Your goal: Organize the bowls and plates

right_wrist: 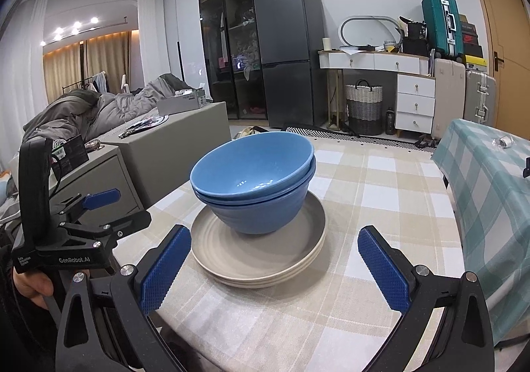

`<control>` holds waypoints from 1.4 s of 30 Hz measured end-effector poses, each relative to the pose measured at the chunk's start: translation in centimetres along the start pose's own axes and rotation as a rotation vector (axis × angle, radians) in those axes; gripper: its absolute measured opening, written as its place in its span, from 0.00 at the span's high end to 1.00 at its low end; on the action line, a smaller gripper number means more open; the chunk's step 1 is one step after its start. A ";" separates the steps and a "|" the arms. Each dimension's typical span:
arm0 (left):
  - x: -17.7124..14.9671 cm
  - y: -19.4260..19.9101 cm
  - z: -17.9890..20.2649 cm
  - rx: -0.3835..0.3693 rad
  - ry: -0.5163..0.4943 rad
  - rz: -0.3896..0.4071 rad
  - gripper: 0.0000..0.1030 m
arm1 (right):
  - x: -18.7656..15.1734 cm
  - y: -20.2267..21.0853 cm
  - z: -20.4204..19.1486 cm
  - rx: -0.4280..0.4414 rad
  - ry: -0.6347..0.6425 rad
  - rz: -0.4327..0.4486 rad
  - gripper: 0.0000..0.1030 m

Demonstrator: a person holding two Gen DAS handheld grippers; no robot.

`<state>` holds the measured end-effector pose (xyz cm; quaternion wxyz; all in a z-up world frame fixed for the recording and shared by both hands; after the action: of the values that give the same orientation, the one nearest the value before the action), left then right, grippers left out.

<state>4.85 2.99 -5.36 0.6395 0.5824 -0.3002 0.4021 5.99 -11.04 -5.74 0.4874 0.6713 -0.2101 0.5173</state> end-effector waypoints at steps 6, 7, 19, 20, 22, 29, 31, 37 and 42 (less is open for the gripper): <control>-0.1 0.4 0.1 -0.008 -0.001 0.011 0.00 | 0.0 0.2 -0.7 0.017 0.018 0.015 0.01; -0.1 0.5 0.2 -0.010 -0.002 0.012 0.00 | 0.0 0.3 -0.8 0.017 0.021 0.016 0.01; 0.0 0.5 0.5 -0.024 -0.005 0.010 0.00 | -0.1 0.1 -1.5 0.027 0.036 0.014 0.01; -0.1 0.4 0.5 -0.025 -0.004 0.009 0.00 | 0.0 0.0 -1.5 0.027 0.036 0.013 0.01; -0.1 0.4 0.5 -0.024 -0.005 0.008 0.00 | 0.0 0.0 -1.5 0.028 0.036 0.013 0.01; -0.2 0.4 0.4 -0.025 -0.003 0.006 0.00 | -0.1 -0.1 -1.5 0.029 0.037 0.011 0.01; -0.2 0.4 0.4 -0.026 -0.004 0.006 0.00 | -0.1 -0.1 -1.5 0.028 0.037 0.011 0.01; -0.2 0.3 0.3 -0.027 -0.005 0.005 0.00 | -0.1 -0.2 -1.5 0.029 0.038 0.010 0.01; -0.2 0.4 0.4 -0.027 -0.008 0.006 0.00 | -0.1 -0.2 -1.5 0.028 0.038 0.012 0.01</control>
<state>4.47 2.59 -5.33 0.6449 0.5743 -0.3101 0.3977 5.37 -9.63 -5.89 0.4790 0.6669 -0.1975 0.5356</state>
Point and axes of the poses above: each gripper's, at about its wrist camera, not at the fingertips, and y roughly against the way its jaws point, z to its right, x to its top, the point moved 10 cm from there along -y, roughly the way its jaws point, and after that the axes turned 5 degrees about y, right-handed, at the moved point
